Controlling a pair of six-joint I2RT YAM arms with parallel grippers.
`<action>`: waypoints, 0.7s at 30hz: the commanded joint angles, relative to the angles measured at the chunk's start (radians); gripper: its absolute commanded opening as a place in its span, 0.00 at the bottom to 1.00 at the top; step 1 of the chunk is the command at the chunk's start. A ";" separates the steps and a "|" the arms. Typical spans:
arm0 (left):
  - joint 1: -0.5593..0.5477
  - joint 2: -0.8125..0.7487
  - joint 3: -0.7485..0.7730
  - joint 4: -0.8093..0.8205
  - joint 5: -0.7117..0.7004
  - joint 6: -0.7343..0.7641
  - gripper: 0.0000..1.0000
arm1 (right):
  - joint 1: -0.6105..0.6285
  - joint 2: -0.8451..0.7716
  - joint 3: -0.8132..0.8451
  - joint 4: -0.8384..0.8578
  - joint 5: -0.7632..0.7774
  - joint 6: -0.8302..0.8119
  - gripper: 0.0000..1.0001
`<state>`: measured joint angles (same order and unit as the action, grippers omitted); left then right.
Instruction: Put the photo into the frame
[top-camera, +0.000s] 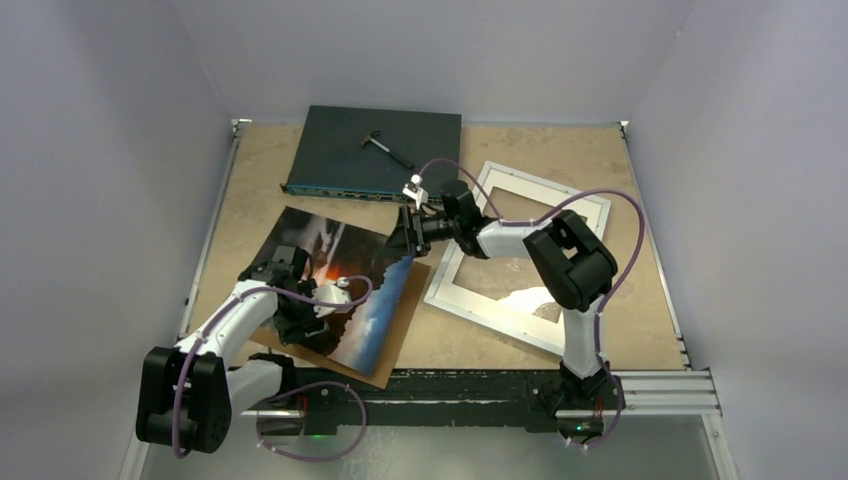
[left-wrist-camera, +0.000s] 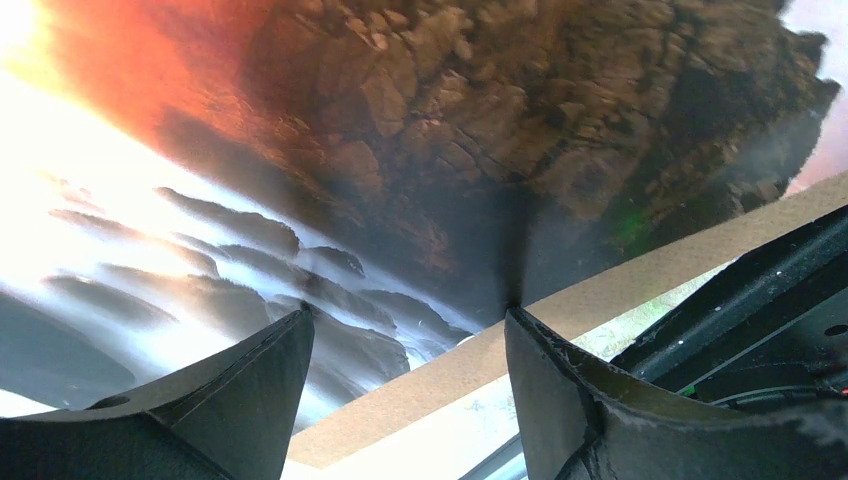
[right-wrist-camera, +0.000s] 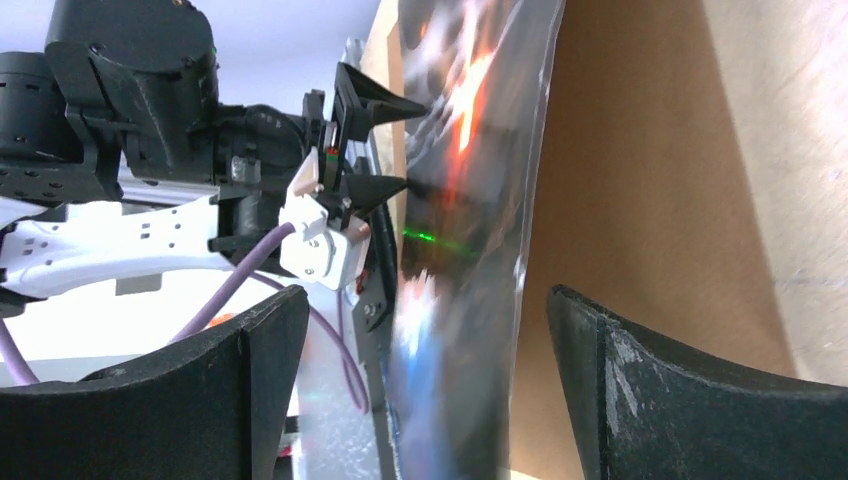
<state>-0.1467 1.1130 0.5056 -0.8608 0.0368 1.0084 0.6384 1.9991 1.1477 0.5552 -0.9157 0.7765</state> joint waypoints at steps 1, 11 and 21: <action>-0.002 0.049 -0.119 0.376 -0.034 0.048 0.67 | 0.012 -0.022 -0.073 0.202 -0.060 0.144 0.90; -0.006 0.041 -0.119 0.368 -0.058 0.052 0.67 | 0.011 -0.040 -0.030 0.117 -0.056 0.108 0.88; -0.007 0.038 -0.113 0.375 -0.069 0.044 0.68 | 0.012 -0.052 -0.023 -0.084 0.144 0.003 0.50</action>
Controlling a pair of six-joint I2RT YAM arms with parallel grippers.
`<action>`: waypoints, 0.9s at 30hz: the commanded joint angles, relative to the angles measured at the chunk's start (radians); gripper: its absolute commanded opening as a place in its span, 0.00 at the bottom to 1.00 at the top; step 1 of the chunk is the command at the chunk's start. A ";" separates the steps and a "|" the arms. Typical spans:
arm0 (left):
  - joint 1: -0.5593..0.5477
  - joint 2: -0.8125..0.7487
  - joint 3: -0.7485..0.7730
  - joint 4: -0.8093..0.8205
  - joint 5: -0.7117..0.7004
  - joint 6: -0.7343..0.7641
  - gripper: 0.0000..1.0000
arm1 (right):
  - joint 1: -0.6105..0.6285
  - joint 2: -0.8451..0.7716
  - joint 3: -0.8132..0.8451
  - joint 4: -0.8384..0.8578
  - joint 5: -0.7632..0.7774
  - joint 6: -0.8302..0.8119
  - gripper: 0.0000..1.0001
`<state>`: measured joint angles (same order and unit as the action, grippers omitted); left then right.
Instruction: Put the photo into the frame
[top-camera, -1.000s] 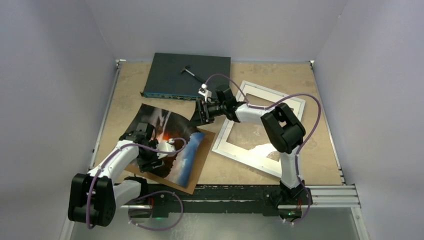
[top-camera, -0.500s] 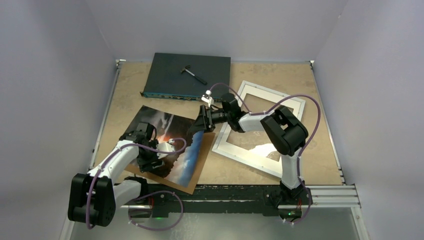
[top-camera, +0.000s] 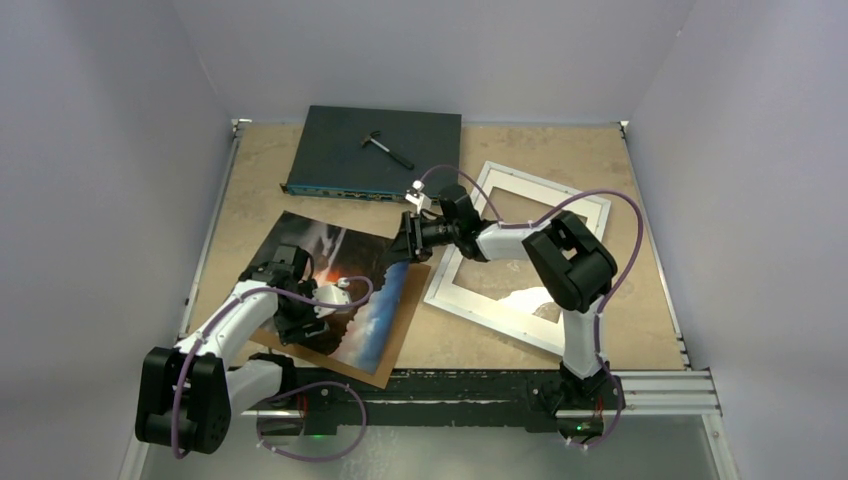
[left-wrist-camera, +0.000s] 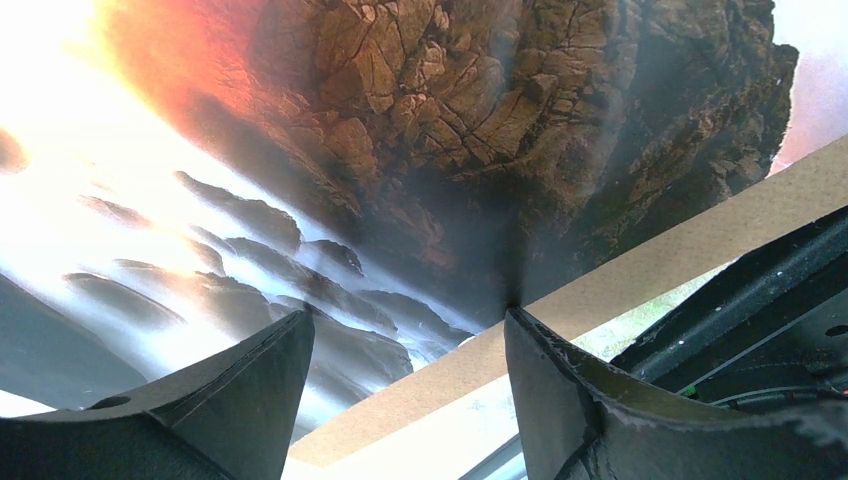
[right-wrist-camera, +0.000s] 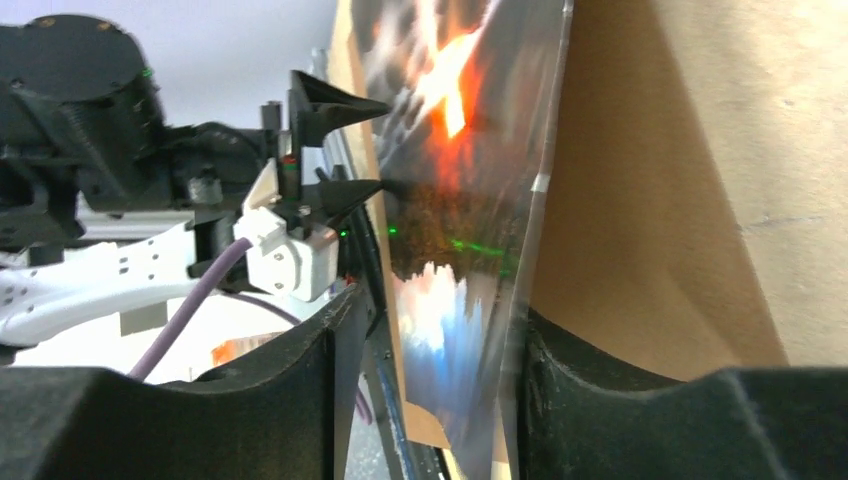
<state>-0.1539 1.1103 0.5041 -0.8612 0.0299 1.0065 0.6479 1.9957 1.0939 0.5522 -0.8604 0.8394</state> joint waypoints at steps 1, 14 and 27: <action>0.001 0.036 -0.105 0.375 -0.067 0.045 0.69 | 0.002 -0.046 0.036 -0.093 0.094 -0.063 0.43; 0.003 -0.066 0.304 0.346 -0.002 -0.089 0.84 | 0.000 -0.201 0.156 -0.279 0.178 -0.112 0.00; 0.002 -0.037 0.766 0.259 0.186 -0.325 0.98 | -0.028 -0.508 0.370 -0.382 0.413 0.040 0.00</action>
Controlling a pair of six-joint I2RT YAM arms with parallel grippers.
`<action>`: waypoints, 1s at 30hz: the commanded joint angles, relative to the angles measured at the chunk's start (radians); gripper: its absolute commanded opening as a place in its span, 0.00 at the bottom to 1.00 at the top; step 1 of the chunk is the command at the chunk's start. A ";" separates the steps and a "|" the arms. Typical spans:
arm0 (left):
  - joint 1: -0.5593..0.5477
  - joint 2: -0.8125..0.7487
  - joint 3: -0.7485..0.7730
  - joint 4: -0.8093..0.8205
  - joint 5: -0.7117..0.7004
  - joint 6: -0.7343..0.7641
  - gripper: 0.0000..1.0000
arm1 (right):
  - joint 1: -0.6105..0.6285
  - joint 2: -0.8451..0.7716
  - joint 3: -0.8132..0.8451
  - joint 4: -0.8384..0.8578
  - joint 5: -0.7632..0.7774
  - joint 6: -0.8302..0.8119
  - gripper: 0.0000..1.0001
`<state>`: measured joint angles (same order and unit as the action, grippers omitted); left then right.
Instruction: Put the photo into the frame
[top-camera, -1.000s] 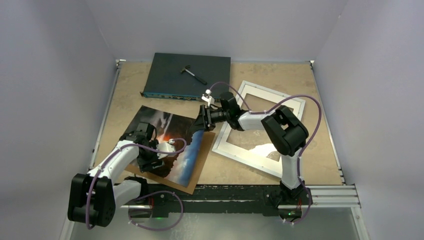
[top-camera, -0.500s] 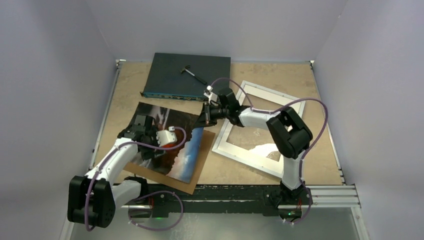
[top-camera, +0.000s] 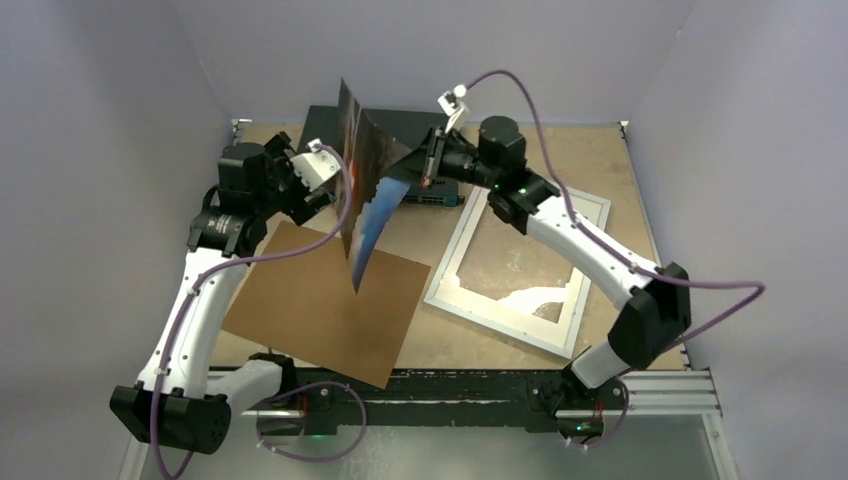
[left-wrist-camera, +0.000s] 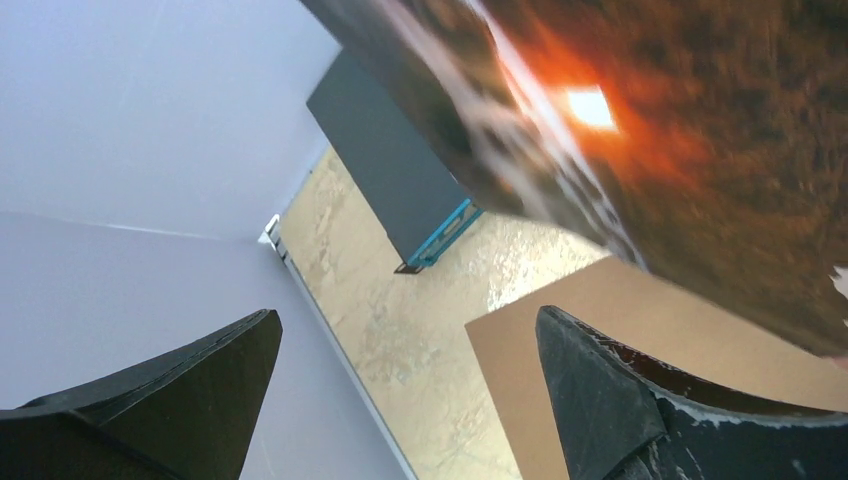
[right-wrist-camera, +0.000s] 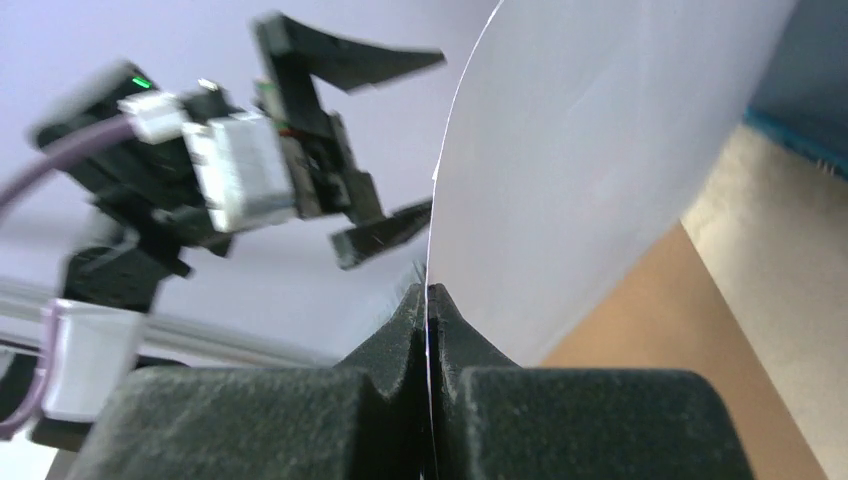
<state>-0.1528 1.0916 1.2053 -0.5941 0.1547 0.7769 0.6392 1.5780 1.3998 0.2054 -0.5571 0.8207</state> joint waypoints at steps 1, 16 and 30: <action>0.000 -0.039 0.064 0.000 0.072 -0.090 0.99 | -0.026 -0.111 0.066 -0.028 0.122 0.076 0.00; 0.001 -0.378 -0.268 0.115 0.513 0.267 0.96 | -0.122 -0.324 0.095 0.017 0.170 0.377 0.00; 0.000 -0.503 -0.336 0.373 0.690 -0.408 0.81 | -0.139 -0.403 0.005 0.293 0.108 0.706 0.00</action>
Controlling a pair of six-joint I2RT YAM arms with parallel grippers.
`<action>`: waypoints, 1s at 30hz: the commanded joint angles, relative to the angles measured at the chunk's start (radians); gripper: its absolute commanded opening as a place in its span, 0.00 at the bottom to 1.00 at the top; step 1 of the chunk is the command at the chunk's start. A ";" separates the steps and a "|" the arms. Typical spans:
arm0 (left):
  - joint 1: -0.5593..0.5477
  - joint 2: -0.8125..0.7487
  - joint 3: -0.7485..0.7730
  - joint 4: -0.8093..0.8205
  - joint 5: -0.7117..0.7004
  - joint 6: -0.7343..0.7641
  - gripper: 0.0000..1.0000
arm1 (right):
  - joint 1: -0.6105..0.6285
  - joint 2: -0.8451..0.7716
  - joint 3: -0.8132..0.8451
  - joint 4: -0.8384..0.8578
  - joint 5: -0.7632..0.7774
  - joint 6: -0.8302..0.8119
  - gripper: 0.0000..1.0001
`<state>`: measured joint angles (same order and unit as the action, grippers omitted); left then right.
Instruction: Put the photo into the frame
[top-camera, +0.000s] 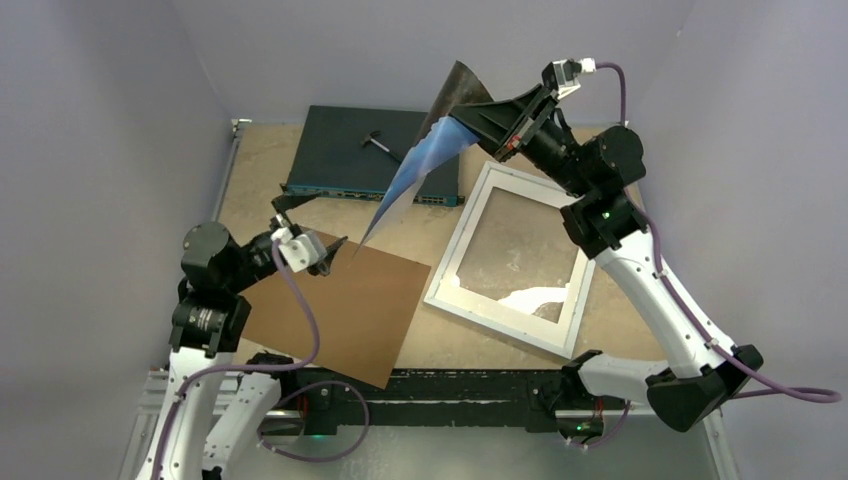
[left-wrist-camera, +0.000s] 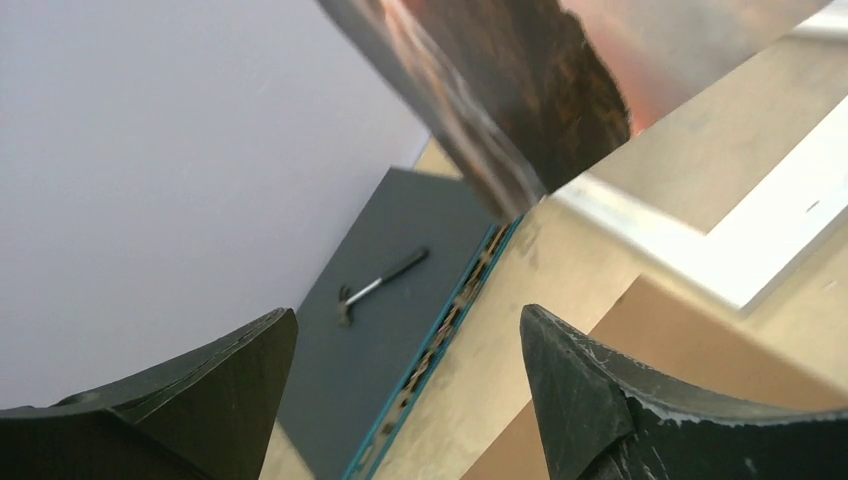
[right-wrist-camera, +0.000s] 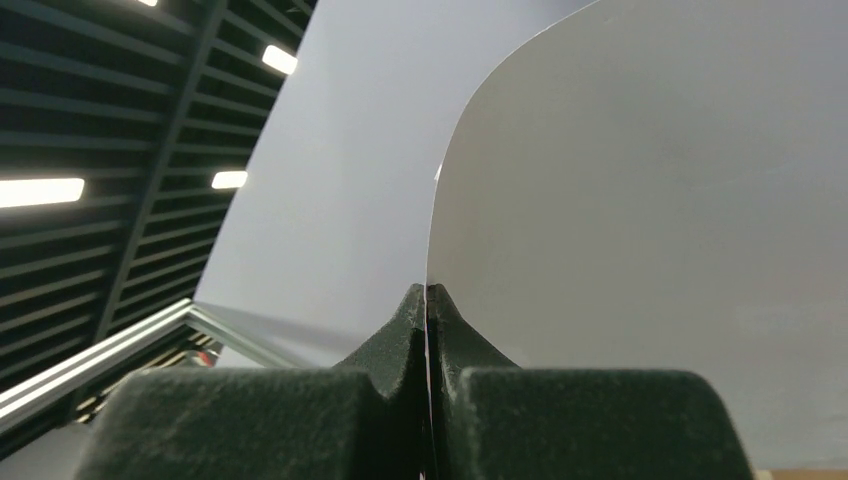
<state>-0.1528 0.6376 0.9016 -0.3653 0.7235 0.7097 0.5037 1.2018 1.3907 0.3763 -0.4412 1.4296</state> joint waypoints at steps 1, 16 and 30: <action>0.001 -0.068 -0.050 0.178 0.137 -0.411 0.80 | -0.003 -0.026 0.023 0.129 -0.004 0.102 0.00; 0.000 -0.039 -0.126 0.565 0.103 -0.672 0.72 | -0.001 0.000 0.018 0.236 0.045 0.175 0.00; -0.021 0.035 -0.155 0.635 0.268 -0.526 0.72 | 0.013 0.049 0.002 0.272 0.082 0.187 0.00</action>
<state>-0.1585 0.6823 0.7547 0.2394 0.9302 0.0860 0.5053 1.2446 1.3907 0.5697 -0.3904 1.6020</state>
